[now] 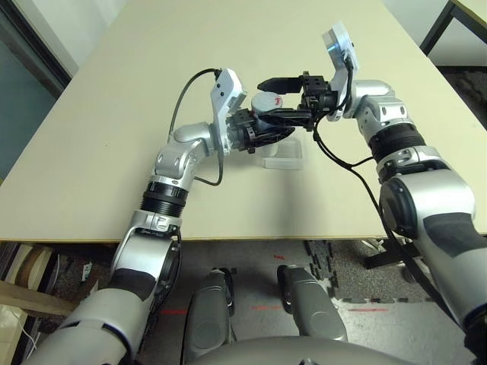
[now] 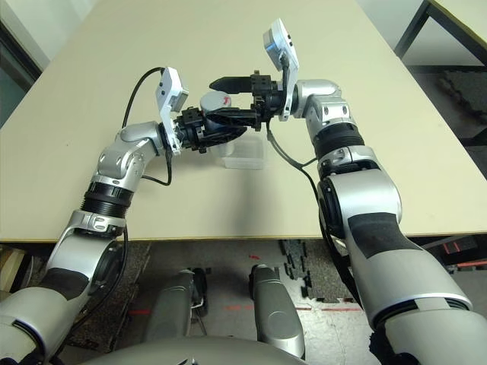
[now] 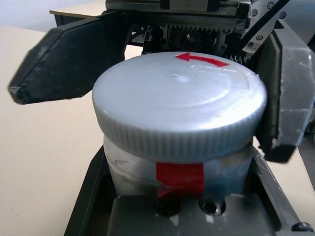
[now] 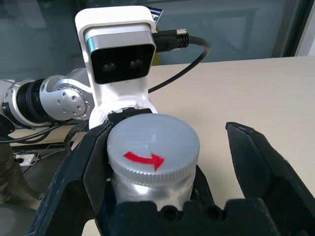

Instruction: Pour the medicine from the bottle into the box.

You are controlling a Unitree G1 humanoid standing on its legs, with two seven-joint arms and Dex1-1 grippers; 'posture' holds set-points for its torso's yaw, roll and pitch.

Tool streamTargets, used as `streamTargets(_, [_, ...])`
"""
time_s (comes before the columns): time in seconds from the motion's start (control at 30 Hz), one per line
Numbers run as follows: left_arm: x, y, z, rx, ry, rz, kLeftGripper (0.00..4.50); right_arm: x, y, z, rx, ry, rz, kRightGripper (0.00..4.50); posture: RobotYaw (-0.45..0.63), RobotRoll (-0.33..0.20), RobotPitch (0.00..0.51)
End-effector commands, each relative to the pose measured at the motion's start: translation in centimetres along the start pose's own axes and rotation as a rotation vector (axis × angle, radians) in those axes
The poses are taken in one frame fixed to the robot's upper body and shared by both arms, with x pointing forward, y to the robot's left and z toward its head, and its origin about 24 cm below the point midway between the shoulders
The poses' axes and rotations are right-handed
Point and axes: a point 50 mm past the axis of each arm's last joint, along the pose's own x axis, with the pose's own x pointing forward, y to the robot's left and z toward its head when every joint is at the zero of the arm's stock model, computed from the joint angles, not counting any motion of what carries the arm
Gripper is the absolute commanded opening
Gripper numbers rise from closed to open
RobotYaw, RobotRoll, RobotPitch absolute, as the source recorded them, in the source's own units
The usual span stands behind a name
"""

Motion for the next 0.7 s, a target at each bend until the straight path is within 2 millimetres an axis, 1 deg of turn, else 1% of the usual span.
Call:
streamTargets(0.03, [0.1, -0.1, -0.3, -0.002, 0.004, -0.011, 2.6, -0.5, -0.4, 0.4, -0.005, 0.002, -0.051, 4.5, -0.22, 0.0, 0.159])
streamTargets(0.4, [-0.1, -0.1, -0.2, -0.002, -0.002, 0.001, 2.6, -3.1, -1.0, 0.6, 0.013, 0.05, -0.166, 4.5, -0.21, 0.0, 0.159])
streamTargets(0.53, [-0.1, -0.1, -0.3, -0.004, -0.003, 0.004, 2.6, -4.3, -1.1, 0.7, 0.018, 0.057, -0.2, 4.5, -0.21, 0.0, 0.158])
streamTargets(0.7, [-0.3, -0.1, -0.4, -0.008, -0.002, 0.009, 2.6, -6.4, -1.1, 1.1, 0.023, 0.069, -0.257, 4.5, -0.21, 0.0, 0.16])
